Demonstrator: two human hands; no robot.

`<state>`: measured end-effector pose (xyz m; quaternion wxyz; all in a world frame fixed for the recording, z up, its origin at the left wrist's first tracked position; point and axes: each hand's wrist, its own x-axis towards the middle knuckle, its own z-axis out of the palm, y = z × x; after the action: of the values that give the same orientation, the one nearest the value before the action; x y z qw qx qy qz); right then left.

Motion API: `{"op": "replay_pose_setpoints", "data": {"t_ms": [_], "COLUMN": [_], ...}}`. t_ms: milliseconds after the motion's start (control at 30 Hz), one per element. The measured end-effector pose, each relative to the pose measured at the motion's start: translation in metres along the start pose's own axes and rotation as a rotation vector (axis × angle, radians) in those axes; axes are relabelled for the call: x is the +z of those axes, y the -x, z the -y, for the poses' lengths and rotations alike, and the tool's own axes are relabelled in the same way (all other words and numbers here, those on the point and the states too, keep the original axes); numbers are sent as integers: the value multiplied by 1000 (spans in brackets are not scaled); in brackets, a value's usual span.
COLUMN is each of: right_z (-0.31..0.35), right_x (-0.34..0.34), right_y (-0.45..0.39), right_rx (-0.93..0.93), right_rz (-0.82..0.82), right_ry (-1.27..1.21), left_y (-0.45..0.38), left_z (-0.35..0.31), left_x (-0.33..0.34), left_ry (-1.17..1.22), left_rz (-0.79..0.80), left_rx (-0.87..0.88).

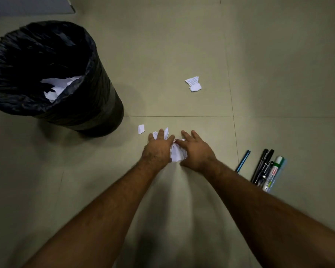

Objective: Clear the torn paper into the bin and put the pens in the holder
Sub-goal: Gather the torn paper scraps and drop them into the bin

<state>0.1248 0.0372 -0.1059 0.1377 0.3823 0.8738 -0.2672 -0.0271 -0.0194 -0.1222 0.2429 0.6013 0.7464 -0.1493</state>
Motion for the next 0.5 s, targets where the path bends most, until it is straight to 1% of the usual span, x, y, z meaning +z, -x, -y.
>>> {"op": "replay_pose_setpoints", "data": {"t_ms": [100,167,267,333,400,500], "right_z": [7,12,23,28,34,40], "right_x": [2,6,14,18,19,17], "right_y": [5,7,7,4,-1,-6], "right_rx": [35,50,107,156,194,230], "right_rz": [-113,-182,-243,-262,-256,-239], "right_ry": [-25,-30,-174,-251,-324,-390], "left_y": [4,8,13,14,14,13], "left_z": [-3,-5,-10,-13,-13,-12], "left_x": [-8,-8,-5,-5,-4,-4], "left_ry": [-18,23,78,71,62,147], "left_rz": [-164,-208,-198,-214,-237,-225], "left_rx": [27,2,-24,-34,-40,-70]}}
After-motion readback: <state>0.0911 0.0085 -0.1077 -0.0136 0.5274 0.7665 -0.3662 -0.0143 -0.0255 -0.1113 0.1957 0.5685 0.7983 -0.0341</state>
